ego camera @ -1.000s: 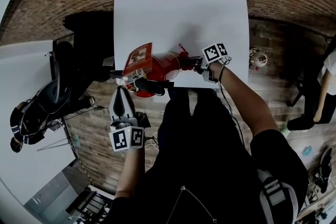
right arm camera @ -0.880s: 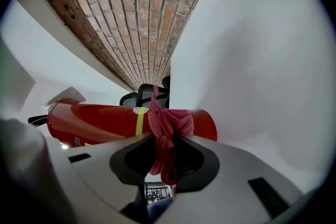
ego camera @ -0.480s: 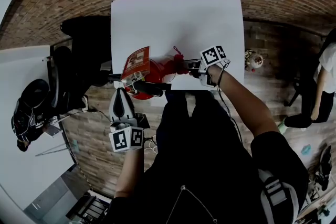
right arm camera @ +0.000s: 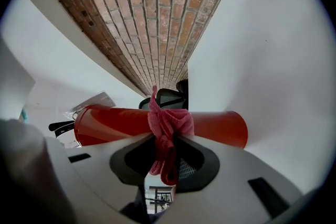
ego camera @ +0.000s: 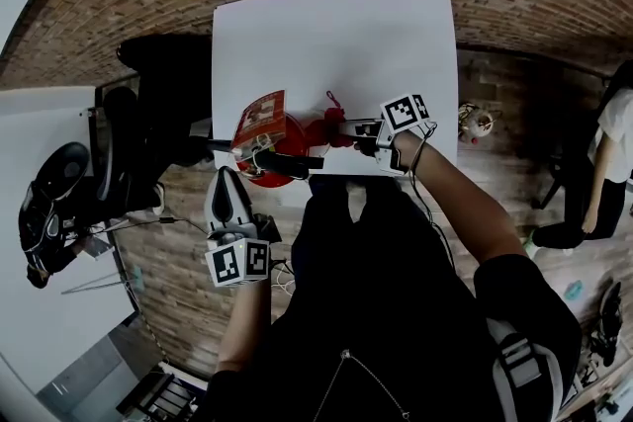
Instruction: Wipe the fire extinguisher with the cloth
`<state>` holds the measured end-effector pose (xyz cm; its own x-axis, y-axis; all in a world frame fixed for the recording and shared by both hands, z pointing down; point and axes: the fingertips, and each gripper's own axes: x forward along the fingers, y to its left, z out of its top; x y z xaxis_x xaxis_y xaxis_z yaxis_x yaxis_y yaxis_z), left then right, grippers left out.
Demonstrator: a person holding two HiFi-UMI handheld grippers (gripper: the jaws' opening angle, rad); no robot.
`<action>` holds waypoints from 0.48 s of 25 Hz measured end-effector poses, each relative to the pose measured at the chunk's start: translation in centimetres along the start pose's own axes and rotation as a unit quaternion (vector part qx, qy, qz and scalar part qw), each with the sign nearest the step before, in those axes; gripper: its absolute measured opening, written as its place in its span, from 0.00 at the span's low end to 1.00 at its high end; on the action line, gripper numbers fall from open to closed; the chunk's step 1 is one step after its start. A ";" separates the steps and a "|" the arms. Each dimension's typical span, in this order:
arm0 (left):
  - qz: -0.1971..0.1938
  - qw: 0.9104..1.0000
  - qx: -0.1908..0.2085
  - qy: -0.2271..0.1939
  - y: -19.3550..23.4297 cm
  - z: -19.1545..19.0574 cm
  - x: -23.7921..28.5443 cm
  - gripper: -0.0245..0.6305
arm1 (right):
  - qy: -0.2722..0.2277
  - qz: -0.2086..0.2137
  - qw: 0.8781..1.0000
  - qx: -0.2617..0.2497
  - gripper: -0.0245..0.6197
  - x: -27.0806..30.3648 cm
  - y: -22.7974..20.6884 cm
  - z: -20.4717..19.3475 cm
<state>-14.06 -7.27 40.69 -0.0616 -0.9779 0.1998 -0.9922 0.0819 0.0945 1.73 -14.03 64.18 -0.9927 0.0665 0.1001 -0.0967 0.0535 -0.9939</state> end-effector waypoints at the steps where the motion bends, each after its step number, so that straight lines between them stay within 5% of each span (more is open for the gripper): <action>1: 0.000 1.000 0.000 -0.001 0.0 0.1 -0.1 0.08 | 0.000 0.000 1.000 -0.001 0.19 0.0 0.4 0.0; 12: 0.008 1.000 -0.004 -0.004 0.5 -0.1 -0.6 0.08 | -0.018 0.045 0.999 -0.022 0.19 -0.8 7.2 0.3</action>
<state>-14.53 -6.61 40.71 -0.0786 -0.9780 0.1932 -0.9902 0.0990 0.0983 1.80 -14.02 56.96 -0.9992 0.0380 0.0077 -0.0042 0.0922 -0.9957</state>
